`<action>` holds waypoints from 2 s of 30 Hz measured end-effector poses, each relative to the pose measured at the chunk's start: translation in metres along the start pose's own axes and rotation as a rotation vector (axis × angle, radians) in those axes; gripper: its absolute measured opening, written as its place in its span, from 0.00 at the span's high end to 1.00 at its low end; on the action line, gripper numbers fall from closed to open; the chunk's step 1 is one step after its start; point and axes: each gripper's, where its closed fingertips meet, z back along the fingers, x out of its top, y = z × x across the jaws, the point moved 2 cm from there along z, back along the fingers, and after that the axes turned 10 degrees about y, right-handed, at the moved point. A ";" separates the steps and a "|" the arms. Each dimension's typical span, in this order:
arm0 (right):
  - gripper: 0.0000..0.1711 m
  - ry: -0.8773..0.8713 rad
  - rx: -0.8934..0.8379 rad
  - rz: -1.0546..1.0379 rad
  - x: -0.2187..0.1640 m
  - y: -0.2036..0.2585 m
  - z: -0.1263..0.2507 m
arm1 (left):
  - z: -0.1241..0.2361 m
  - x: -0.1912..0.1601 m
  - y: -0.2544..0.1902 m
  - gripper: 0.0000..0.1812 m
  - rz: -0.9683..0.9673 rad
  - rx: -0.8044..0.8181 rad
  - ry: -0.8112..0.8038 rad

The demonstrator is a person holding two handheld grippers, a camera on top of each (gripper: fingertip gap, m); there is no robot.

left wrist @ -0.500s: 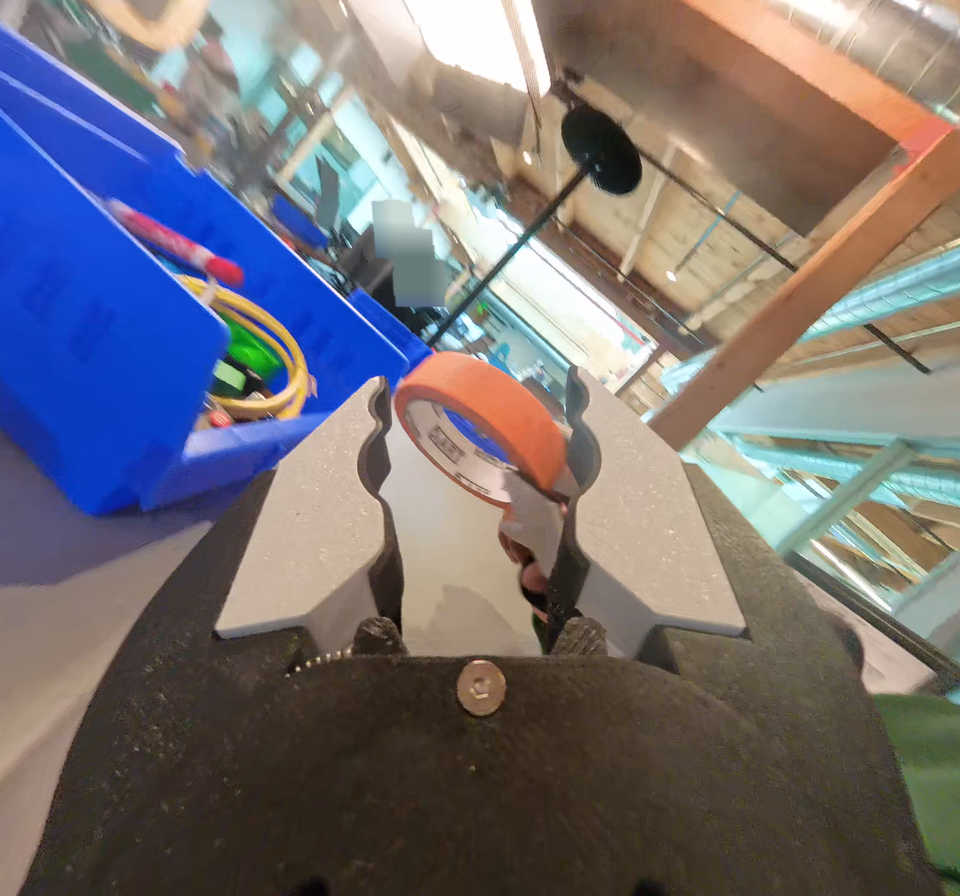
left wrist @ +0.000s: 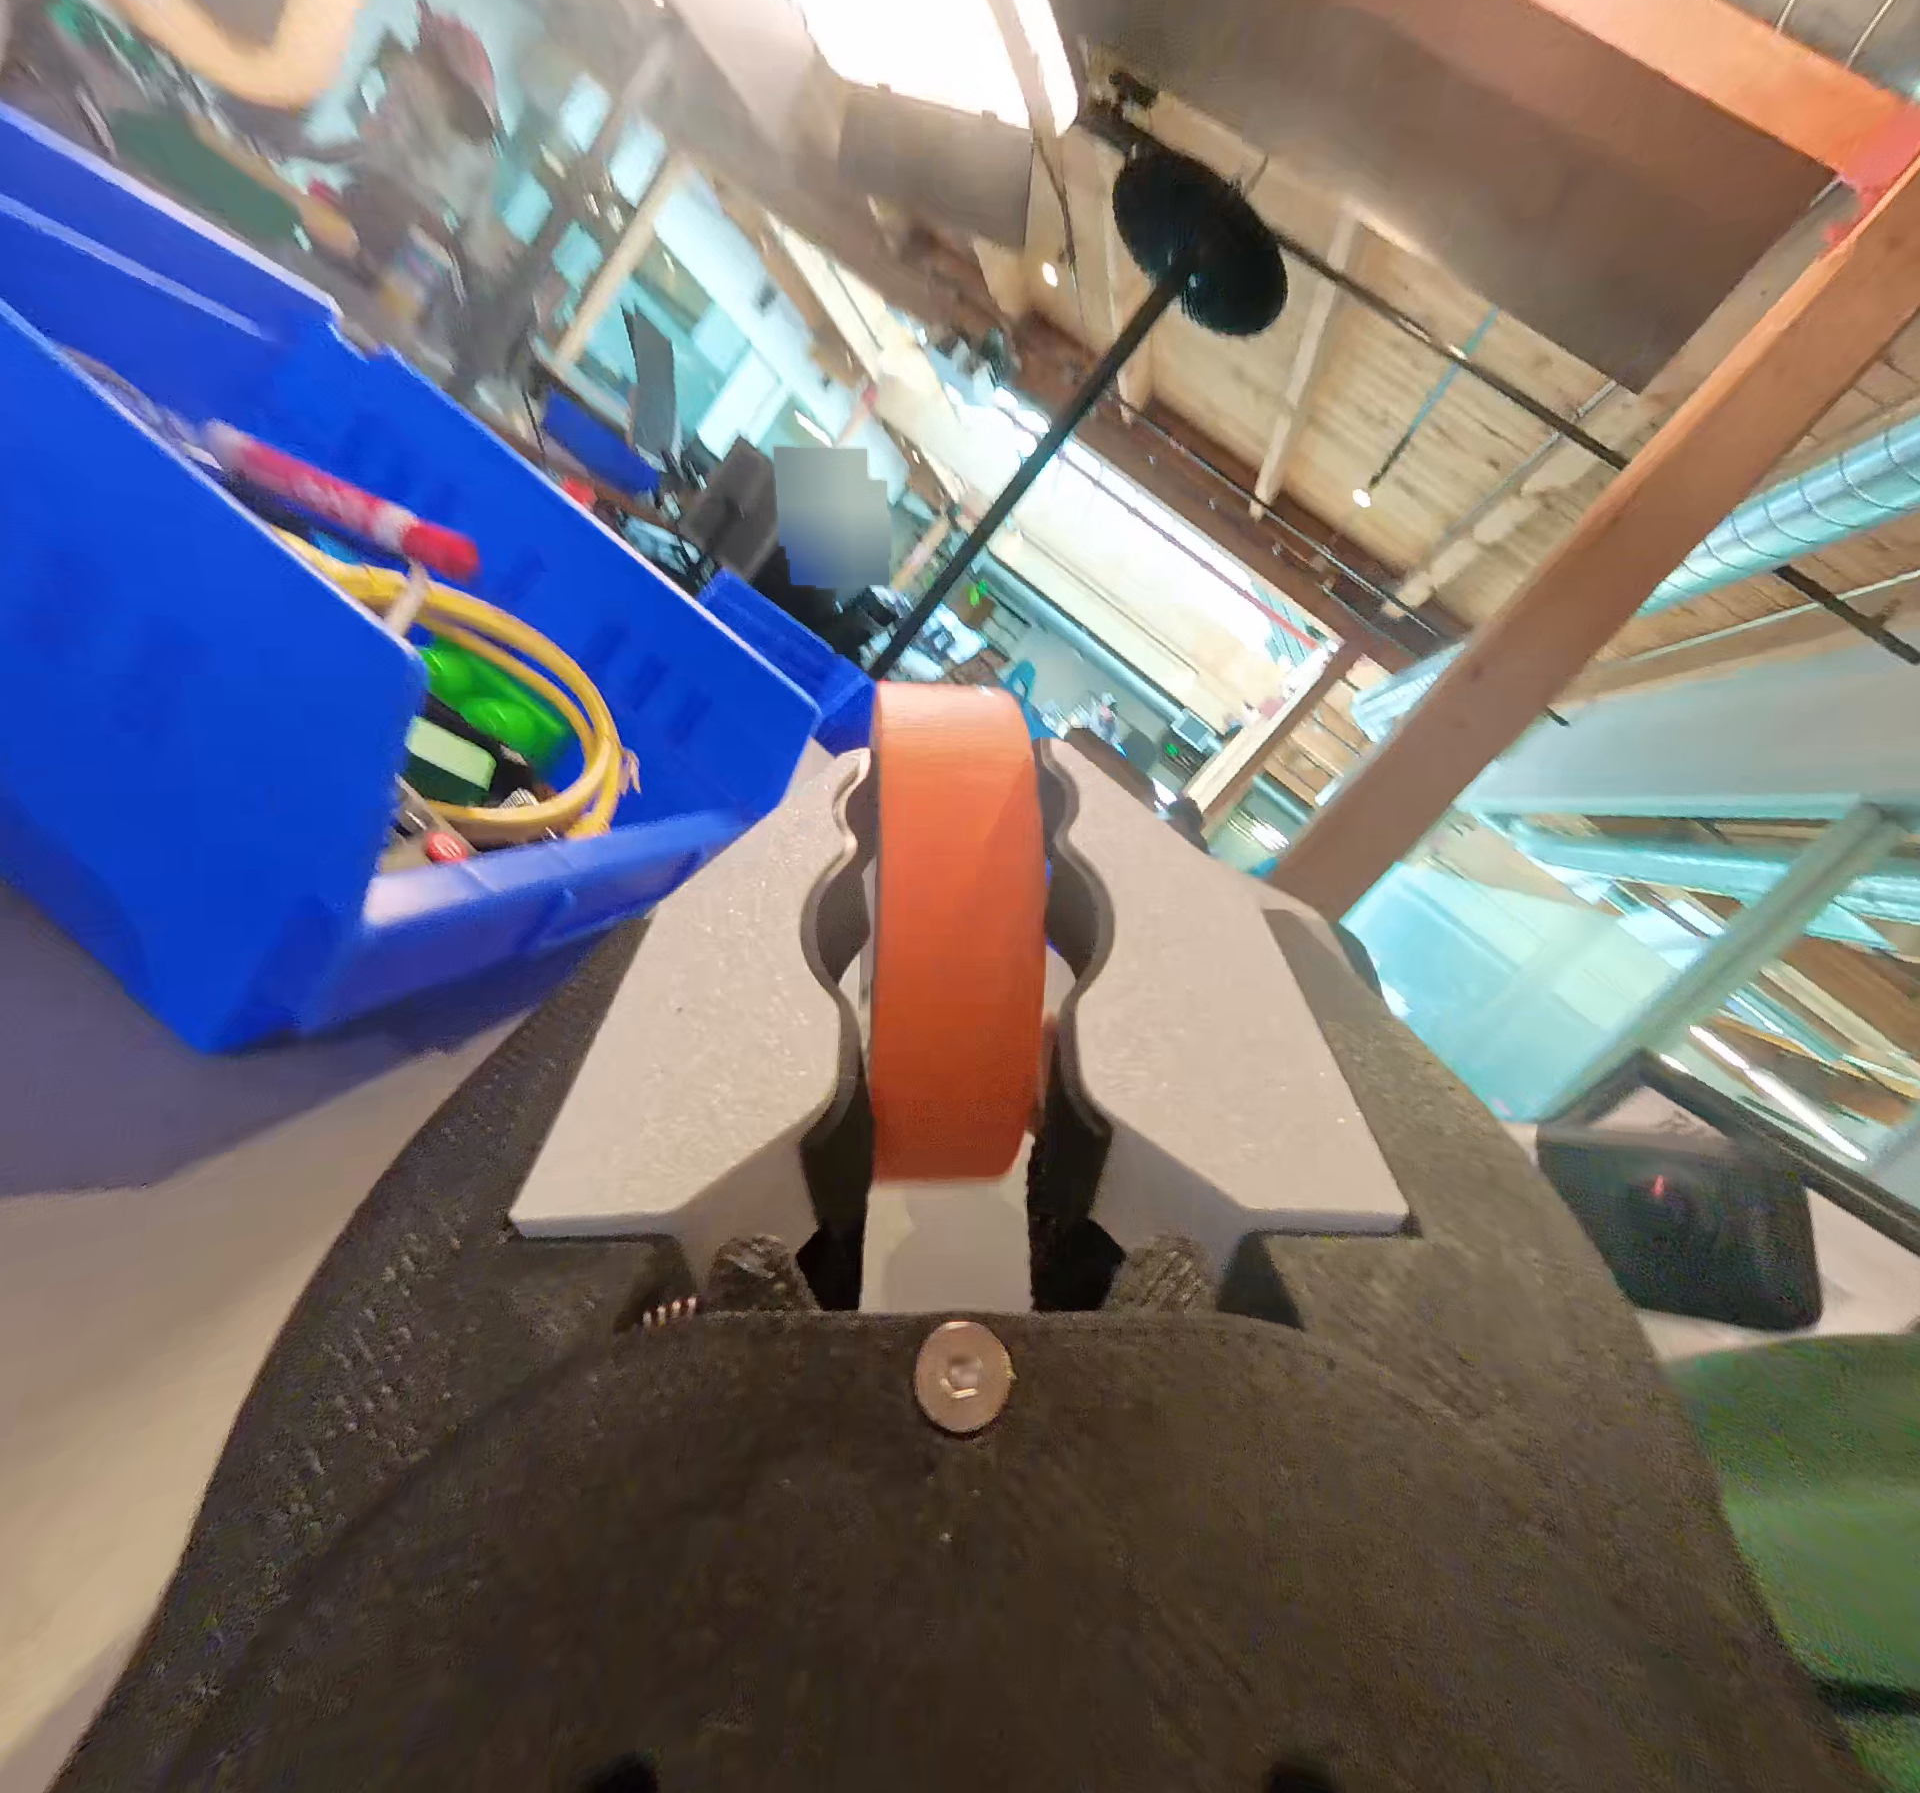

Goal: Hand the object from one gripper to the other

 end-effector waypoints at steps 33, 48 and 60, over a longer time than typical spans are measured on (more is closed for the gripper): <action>0.84 0.225 -0.272 0.518 -0.022 0.005 -0.018 | -0.012 -0.022 0.012 0.68 0.207 -0.039 0.133; 0.62 0.018 0.169 -0.857 -0.036 -0.052 -0.001 | 0.010 0.011 -0.027 0.91 0.061 -0.272 -0.079; 0.93 0.102 0.354 -1.027 -0.051 -0.032 -0.007 | -0.010 -0.052 -0.090 0.91 -0.412 -0.408 0.253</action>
